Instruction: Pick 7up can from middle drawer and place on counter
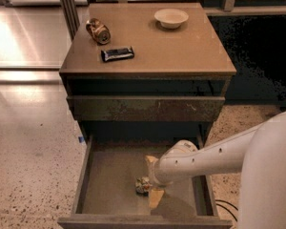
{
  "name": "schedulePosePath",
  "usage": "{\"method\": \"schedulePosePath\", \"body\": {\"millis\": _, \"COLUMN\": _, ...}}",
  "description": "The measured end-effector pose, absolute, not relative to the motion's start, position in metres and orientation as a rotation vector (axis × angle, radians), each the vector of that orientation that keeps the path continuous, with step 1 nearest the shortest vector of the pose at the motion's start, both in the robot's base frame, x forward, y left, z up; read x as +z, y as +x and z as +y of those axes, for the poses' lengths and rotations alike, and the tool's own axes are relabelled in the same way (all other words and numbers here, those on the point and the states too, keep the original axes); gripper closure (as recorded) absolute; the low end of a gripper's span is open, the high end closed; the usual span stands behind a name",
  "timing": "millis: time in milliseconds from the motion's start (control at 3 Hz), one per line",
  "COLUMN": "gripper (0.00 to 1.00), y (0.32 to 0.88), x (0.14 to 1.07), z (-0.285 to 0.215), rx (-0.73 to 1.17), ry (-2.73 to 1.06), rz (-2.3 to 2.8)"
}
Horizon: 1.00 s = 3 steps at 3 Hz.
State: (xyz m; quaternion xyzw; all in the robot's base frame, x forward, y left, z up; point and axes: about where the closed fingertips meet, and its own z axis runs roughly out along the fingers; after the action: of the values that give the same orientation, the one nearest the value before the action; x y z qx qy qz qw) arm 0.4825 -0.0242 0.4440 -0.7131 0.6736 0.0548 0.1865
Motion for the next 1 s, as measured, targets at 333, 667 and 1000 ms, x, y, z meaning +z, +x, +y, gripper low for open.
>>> {"method": "schedulePosePath", "body": {"millis": 333, "gripper": 0.0, "y": 0.48, "x": 0.412, "z": -0.038, "rx": 0.276, "ry": -1.871, "rz": 1.882}}
{"method": "schedulePosePath", "body": {"millis": 667, "gripper": 0.0, "y": 0.481, "x": 0.411, "z": -0.039, "rx": 0.276, "ry": -1.867, "rz": 1.885}}
{"method": "schedulePosePath", "body": {"millis": 1000, "gripper": 0.0, "y": 0.497, "x": 0.402, "z": -0.035, "rx": 0.287, "ry": -1.869, "rz": 1.886}}
